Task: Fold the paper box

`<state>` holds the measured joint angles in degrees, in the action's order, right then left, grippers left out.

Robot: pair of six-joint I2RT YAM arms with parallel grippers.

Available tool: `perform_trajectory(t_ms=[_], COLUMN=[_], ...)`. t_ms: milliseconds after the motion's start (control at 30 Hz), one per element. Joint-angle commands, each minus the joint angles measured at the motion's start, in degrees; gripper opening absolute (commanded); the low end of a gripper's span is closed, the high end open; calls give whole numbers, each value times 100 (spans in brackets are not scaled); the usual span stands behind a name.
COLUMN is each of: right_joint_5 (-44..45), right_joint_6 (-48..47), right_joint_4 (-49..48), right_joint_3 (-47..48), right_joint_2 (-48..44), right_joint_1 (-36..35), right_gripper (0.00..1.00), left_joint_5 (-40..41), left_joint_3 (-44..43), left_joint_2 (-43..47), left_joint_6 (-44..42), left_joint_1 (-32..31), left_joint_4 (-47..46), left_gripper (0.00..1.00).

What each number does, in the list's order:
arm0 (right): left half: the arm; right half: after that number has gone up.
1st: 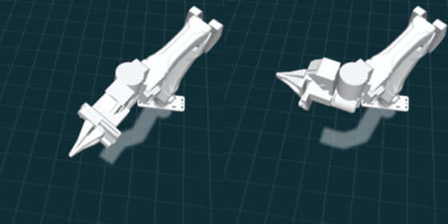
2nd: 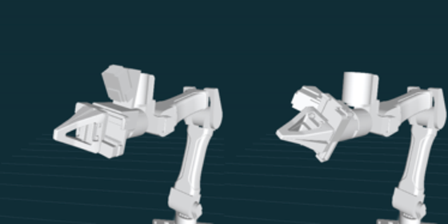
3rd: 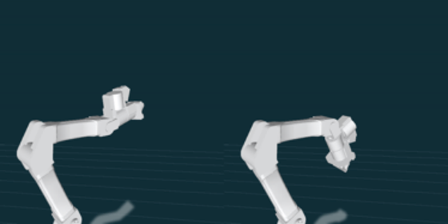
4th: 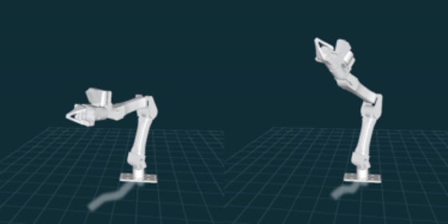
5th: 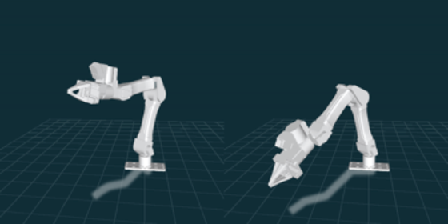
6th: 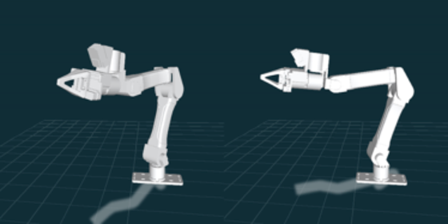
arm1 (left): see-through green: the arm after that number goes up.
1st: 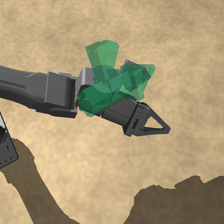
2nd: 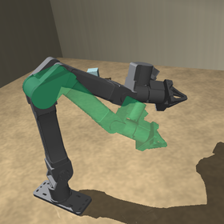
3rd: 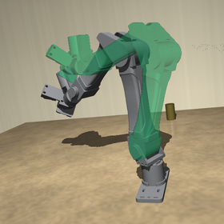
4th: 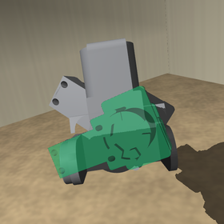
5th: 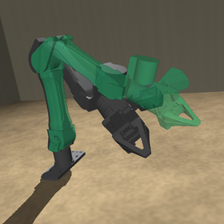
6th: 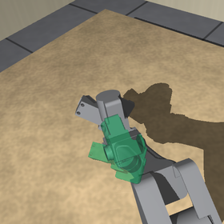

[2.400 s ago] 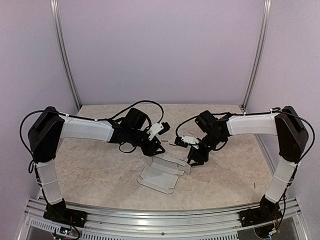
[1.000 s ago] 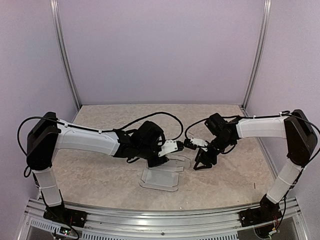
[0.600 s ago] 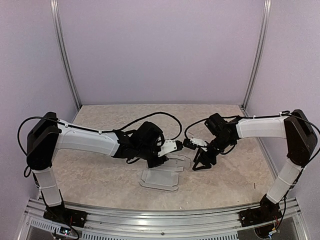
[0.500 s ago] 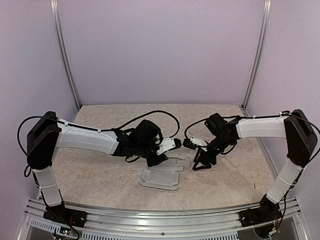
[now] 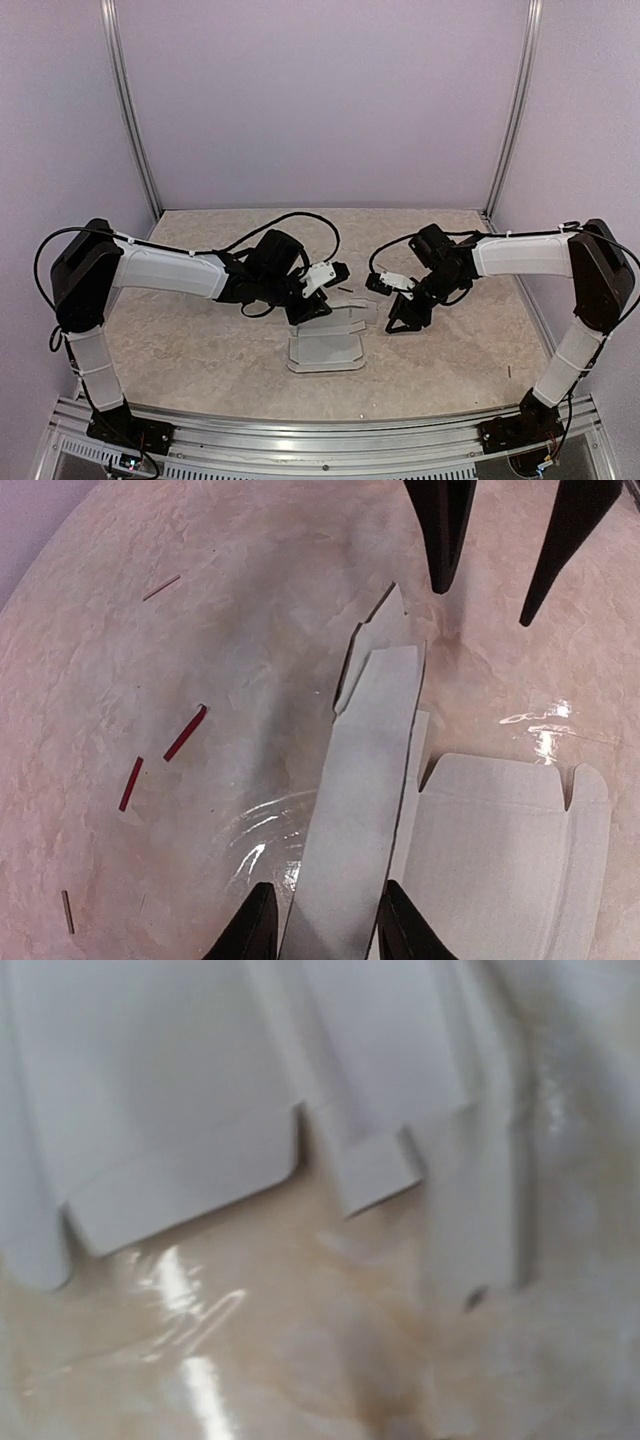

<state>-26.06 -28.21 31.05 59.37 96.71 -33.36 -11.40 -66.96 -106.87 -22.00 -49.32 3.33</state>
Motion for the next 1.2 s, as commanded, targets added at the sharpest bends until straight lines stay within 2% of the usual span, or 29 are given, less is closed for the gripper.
perform_trajectory(t_ms=[0, 100, 233, 433, 600, 767, 833, 933, 1033, 1167], right_joint_5=[463, 501, 325, 374, 185, 145, 258, 423, 481, 548], right_joint_6=[-62, -332, -703, -1050, -1127, -1179, -1235, -1337, -1406, -1501], right_joint_4=[-412, -494, -524, -788, -788, -764, -832, -910, -921, -914], right_joint_3=[-10, 102, 312, 421, 483, 477, 431, 390, 399, 370], right_joint_2=[-233, -160, -67, 171, 347, 349, 340, 372, 416, 411], right_joint_1=[-28, 98, 338, 401, 343, 225, 149, 4, -165, -385], right_gripper=[40, 34, 31, 35, 38, 39, 40, 40, 40, 37], left_joint_5=[-118, 38, 262, 645, 865, 587, 612, 318, -65, -386], left_joint_3=[180, 288, 379, 412, 389, 666, 807, 1098, 1669, 2282], left_joint_2=[240, 321, 357, 329, 461, 1086, 1284, 1479, 1719, 1932], left_joint_6=[46, 23, -28, -71, 100, 1238, 2213, 3232, 3729, 3974], left_joint_1=[-130, -211, -330, -525, -617, -473, -275, -22, 137, 321], left_joint_4=[-188, -280, -286, -591, -617, -591, -524, -443, -825, -1336], left_gripper=[34, 34, 34, 34, 45, 54, 56, 56, 55, 50])
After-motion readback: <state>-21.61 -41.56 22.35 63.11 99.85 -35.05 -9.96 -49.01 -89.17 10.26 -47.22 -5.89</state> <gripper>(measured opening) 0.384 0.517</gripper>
